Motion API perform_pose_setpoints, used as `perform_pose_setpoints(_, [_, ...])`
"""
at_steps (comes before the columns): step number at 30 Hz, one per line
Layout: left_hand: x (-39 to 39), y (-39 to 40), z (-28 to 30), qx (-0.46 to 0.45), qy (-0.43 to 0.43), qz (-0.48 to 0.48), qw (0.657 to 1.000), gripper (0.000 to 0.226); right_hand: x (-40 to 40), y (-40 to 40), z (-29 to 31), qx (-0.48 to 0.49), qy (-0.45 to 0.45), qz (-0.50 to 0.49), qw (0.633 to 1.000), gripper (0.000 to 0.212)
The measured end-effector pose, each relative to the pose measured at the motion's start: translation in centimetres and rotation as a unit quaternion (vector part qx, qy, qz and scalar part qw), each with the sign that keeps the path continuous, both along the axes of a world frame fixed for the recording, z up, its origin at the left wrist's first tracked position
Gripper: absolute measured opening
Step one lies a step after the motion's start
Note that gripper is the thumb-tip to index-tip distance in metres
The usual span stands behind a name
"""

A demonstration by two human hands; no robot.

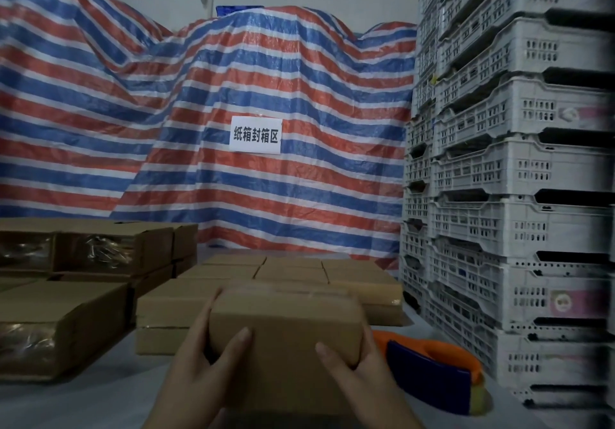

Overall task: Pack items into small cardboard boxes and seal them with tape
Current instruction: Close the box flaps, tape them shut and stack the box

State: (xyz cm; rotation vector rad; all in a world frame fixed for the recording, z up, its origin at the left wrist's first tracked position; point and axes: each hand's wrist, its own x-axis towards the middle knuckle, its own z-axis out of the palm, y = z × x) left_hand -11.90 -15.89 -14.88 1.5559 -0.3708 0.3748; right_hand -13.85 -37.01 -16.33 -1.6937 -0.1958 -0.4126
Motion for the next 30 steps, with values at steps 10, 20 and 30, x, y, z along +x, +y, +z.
perform_pose_setpoints(10, [6.3, -11.4, 16.6, 0.044, -0.183, -0.001, 0.982, 0.045, 3.3, -10.3, 17.8, 0.032, -0.117, -0.174, 0.977, 0.059])
perform_pose_setpoints(20, [13.4, -21.5, 12.5, 0.304, 0.004, -0.045, 0.952, 0.089, 9.6, -20.3, 13.7, 0.027, 0.169, -0.144, 0.975, 0.046])
perform_pose_setpoints(30, [16.4, -23.7, 8.7, 0.448, 0.043, 0.015, 0.893, 0.082, 12.9, -23.2, 8.3, 0.041, 0.257, -0.133, 0.956, 0.051])
